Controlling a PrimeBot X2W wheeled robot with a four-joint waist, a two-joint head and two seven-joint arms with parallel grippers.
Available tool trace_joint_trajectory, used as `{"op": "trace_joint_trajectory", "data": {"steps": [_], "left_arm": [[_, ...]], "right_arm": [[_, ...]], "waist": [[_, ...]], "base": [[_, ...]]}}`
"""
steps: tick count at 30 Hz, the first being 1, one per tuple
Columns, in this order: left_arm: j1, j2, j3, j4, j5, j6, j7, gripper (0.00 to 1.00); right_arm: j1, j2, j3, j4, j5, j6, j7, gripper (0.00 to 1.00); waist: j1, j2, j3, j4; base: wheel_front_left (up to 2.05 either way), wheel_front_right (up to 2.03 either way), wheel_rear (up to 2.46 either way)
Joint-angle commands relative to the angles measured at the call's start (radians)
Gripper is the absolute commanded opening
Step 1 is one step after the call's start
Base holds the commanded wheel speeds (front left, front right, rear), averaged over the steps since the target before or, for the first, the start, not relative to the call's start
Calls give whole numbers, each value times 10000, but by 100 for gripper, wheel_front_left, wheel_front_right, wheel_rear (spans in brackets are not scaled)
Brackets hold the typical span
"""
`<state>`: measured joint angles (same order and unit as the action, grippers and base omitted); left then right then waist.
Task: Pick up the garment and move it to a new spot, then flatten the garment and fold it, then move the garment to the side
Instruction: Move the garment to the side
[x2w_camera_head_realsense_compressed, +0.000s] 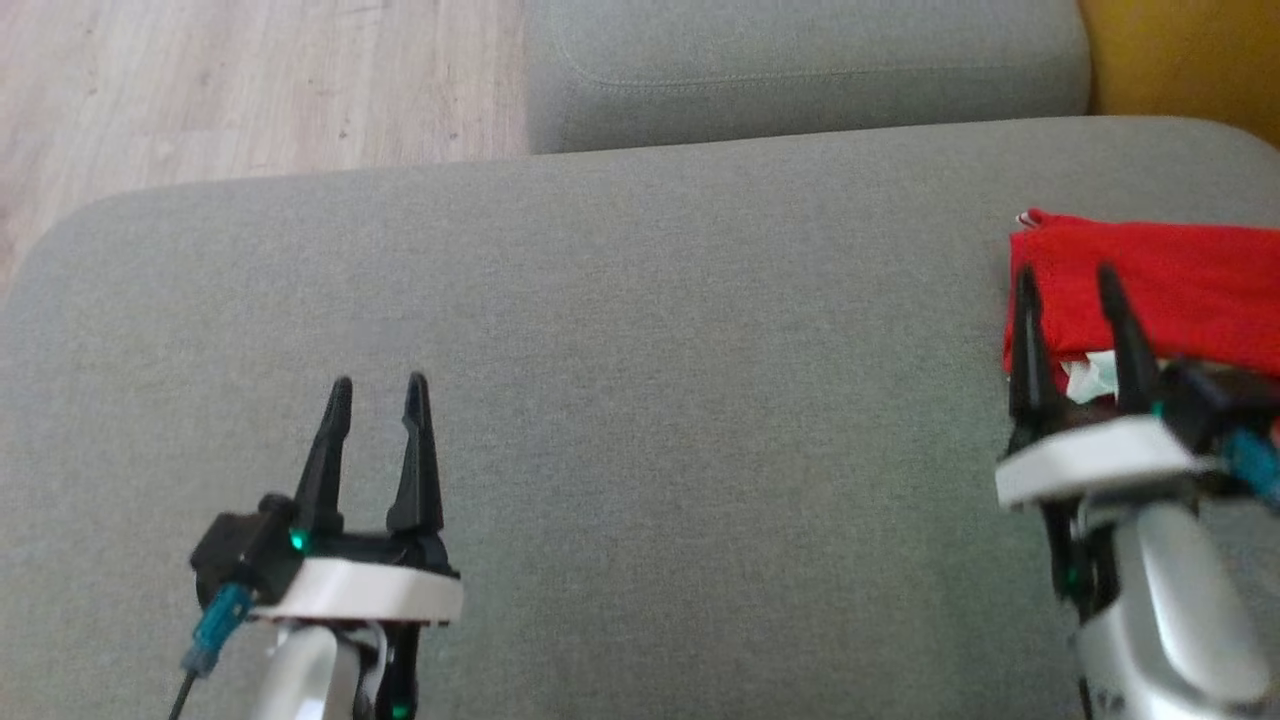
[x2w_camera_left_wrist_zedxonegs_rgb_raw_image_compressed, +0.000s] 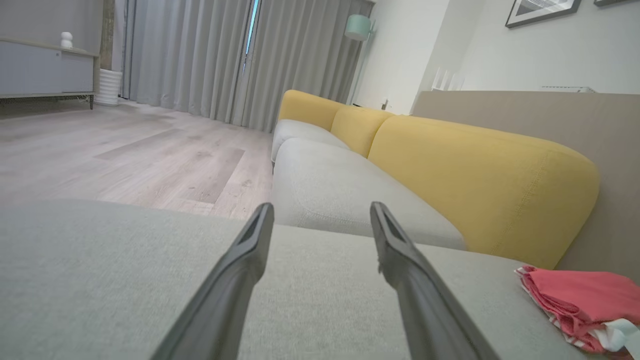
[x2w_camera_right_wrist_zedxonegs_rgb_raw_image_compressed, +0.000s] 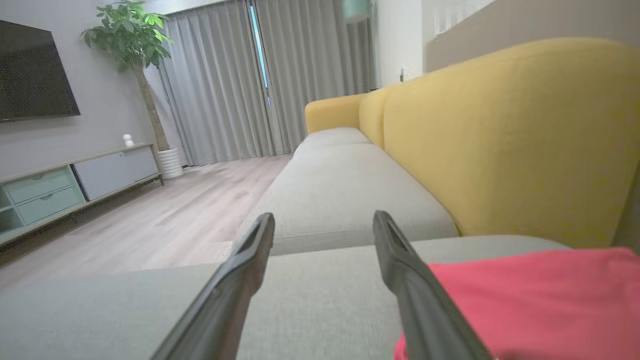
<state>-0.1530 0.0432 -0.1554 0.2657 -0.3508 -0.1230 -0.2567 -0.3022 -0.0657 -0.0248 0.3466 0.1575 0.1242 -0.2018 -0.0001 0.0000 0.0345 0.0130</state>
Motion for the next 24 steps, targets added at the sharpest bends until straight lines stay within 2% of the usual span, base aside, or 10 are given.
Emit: {"op": "trace_joint_trajectory", "data": {"steps": [1,7,24], "left_arm": [[-118,70,446,-230,-25,44,-51,100],[307,70,518,-397,-525,-8,-51,100],[248,70,543,-444,-600,-41,-51,100]], "right_arm": [[100,108,142,-183,137,65,-233,100],[1138,150,557,177,872,65,-566,100],[1109,153,537,-243,864,65,-598,100]], "waist": [[1,0,-65,40],[1,0,-90,120],[1,0,-8,66]], "base": [[0,0,0],[0,0,0],[0,0,0]]}}
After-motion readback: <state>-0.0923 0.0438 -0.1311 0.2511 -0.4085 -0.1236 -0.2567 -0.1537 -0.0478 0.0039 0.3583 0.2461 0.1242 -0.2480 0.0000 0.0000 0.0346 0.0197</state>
